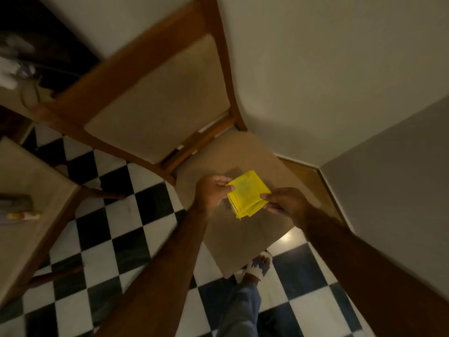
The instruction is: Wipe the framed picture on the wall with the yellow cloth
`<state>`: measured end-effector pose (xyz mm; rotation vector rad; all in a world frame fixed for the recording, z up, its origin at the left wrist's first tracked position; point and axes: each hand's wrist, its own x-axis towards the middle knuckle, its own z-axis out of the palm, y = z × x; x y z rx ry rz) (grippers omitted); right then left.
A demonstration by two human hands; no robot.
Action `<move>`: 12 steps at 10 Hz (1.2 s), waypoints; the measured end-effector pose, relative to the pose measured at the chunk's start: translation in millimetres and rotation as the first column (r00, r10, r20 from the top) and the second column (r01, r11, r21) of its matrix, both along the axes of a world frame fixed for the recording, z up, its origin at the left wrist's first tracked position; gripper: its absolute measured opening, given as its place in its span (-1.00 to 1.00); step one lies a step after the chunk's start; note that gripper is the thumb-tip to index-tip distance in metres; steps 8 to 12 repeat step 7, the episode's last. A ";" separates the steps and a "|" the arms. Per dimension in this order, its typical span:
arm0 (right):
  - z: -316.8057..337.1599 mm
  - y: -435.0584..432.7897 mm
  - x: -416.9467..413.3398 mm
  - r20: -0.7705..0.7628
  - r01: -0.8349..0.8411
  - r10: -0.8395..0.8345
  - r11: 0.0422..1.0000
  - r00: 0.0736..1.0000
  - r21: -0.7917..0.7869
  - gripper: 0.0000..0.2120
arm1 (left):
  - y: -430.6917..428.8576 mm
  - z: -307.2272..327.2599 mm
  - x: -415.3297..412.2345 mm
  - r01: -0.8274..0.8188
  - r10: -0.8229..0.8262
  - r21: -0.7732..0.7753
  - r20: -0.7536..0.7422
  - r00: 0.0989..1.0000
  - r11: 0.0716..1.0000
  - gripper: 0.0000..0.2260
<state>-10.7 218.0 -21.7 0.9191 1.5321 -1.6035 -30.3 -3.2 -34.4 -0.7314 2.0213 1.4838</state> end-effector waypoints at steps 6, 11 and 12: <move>-81.9 -5.0 4.1 -0.129 -0.491 0.584 0.765 0.801 0.417 -0.38 | 10.8 -82.7 10.2 0.539 -0.589 -0.545 0.098 0.802 0.643 -0.50; -64.5 8.6 2.6 -0.085 -0.401 0.691 0.510 0.718 0.761 -0.19 | 23.6 -60.5 9.8 0.498 -0.737 -0.747 0.015 0.676 0.441 -0.38; -64.5 8.6 2.6 -0.085 -0.401 0.691 0.510 0.718 0.761 -0.19 | 23.6 -60.5 9.8 0.498 -0.737 -0.747 0.015 0.676 0.441 -0.38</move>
